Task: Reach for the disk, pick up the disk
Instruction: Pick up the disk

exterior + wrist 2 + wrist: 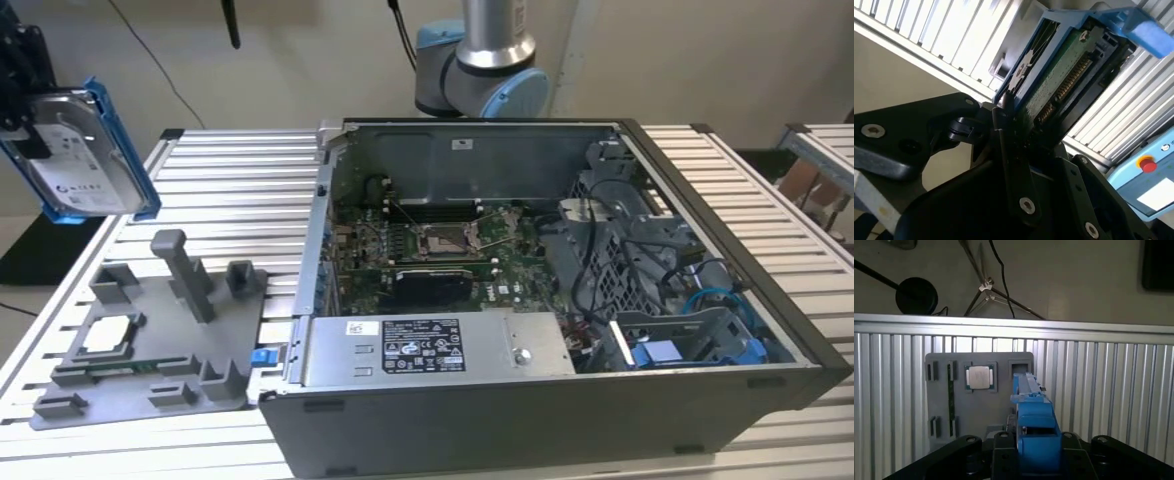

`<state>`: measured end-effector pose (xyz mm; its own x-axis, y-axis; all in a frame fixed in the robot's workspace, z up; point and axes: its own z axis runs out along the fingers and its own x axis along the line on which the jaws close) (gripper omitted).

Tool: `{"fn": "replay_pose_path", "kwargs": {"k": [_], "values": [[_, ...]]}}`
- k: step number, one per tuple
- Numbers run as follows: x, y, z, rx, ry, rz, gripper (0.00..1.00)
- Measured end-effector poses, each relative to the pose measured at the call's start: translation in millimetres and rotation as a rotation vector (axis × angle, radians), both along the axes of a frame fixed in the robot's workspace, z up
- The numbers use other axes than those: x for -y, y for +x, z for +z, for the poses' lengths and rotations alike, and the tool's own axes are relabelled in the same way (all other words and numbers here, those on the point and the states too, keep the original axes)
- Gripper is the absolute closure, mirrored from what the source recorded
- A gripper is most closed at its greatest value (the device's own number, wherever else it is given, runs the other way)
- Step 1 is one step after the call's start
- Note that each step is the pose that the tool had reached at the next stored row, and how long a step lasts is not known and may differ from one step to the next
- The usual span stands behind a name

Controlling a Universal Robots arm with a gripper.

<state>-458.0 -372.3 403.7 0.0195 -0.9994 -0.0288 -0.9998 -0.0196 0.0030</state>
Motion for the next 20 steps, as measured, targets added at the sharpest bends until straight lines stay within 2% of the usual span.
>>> {"fn": "replay_pose_path", "kwargs": {"k": [20], "values": [[0.0, 0.0, 39.4, 0.0001, -0.0008, 0.0, 1.0]]}}
